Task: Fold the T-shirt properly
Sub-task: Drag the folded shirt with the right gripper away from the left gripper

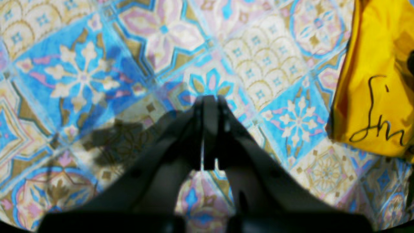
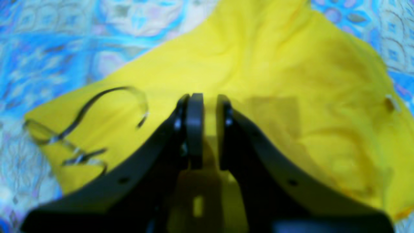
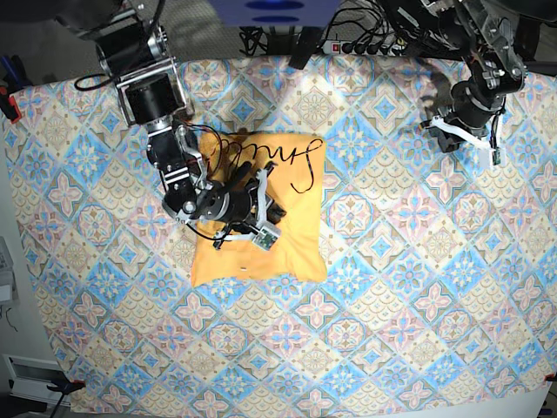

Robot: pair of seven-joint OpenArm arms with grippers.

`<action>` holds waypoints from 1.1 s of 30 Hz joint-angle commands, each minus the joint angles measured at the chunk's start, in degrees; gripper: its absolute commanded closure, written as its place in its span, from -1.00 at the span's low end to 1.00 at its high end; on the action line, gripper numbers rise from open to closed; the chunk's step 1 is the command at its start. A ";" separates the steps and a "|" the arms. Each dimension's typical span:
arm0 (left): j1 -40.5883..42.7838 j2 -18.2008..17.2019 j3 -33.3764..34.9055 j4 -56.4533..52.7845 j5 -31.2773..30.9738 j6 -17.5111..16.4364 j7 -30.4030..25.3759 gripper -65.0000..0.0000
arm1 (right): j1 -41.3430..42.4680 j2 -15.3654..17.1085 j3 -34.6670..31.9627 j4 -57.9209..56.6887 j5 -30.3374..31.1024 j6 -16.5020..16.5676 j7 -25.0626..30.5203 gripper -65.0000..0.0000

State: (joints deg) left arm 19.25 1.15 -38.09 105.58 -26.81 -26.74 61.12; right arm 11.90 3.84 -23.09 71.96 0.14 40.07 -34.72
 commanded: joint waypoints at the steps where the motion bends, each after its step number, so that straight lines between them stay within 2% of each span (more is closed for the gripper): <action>1: -0.30 -0.40 -0.11 0.84 -0.66 -0.03 -1.04 1.00 | 0.19 -0.19 0.19 3.77 1.22 -0.07 0.57 0.77; 6: -0.30 -0.40 -0.11 0.84 -0.66 -0.03 -1.04 1.00 | -7.55 0.34 1.33 12.65 1.22 -0.07 -2.86 0.77; 12: -0.39 -0.31 -0.02 0.84 -0.66 -0.03 -1.04 1.00 | -10.27 0.43 1.42 10.19 1.22 -0.07 -2.42 0.77; 21: -0.39 -0.31 -0.02 0.84 -0.84 -0.03 -1.04 1.00 | -7.20 0.69 1.60 -7.13 1.22 -0.07 7.77 0.77; 26: -0.21 -0.31 -0.02 0.84 -0.93 -0.03 -1.04 1.00 | -5.70 2.71 5.55 -13.99 1.22 -0.07 12.26 0.77; 33: -0.30 -0.22 -0.02 0.84 -0.93 -0.03 -1.04 1.00 | -2.01 6.76 9.86 -19.88 1.22 -0.07 15.16 0.77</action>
State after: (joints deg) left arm 19.03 1.23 -38.00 105.54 -27.00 -26.63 61.06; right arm 9.63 9.45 -13.67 52.31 4.80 43.31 -16.14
